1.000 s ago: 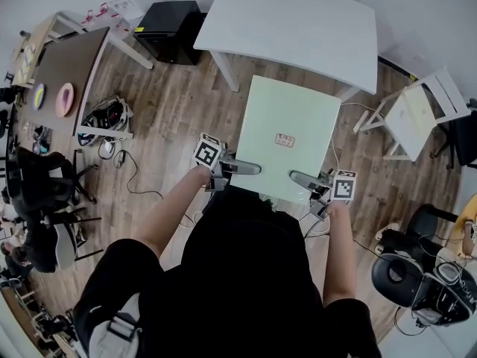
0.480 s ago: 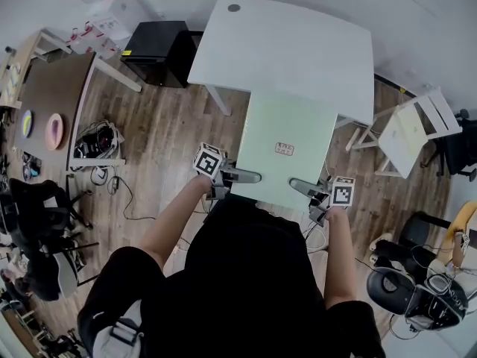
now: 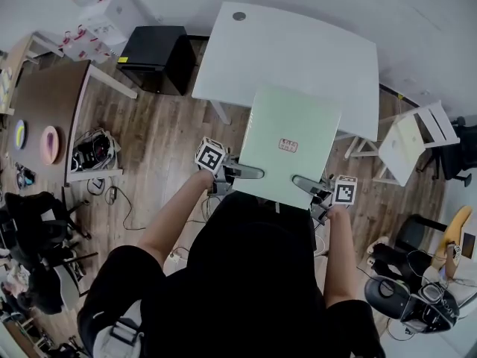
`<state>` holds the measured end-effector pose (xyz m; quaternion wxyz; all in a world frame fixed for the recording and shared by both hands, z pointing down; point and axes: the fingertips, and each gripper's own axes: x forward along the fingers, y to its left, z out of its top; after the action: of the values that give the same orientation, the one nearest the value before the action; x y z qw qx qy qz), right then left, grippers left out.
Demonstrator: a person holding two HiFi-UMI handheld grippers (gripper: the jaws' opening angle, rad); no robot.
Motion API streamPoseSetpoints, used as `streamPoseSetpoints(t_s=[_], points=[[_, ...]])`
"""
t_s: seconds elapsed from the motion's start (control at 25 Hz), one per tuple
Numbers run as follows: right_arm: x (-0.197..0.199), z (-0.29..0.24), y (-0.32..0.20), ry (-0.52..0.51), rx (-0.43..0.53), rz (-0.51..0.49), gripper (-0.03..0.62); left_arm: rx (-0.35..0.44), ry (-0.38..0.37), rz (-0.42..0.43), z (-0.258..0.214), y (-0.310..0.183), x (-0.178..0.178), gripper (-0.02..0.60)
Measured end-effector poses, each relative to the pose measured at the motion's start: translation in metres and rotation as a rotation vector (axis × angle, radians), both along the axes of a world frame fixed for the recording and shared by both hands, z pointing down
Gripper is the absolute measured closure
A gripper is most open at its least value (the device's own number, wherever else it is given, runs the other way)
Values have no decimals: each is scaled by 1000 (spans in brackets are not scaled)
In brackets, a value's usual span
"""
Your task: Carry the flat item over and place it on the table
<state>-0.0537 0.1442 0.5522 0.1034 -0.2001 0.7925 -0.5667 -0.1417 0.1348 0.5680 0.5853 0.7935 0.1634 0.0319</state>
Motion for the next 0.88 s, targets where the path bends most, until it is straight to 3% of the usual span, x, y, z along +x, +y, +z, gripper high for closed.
streamPoseSetpoints(t_s=[0.52, 0.88], points=[[18, 16, -61, -13, -14, -15, 287, -25, -27, -30, 17, -58, 18, 276], [57, 36, -137, -26, -40, -30, 287, -25, -74, -91, 36, -137, 55, 278]])
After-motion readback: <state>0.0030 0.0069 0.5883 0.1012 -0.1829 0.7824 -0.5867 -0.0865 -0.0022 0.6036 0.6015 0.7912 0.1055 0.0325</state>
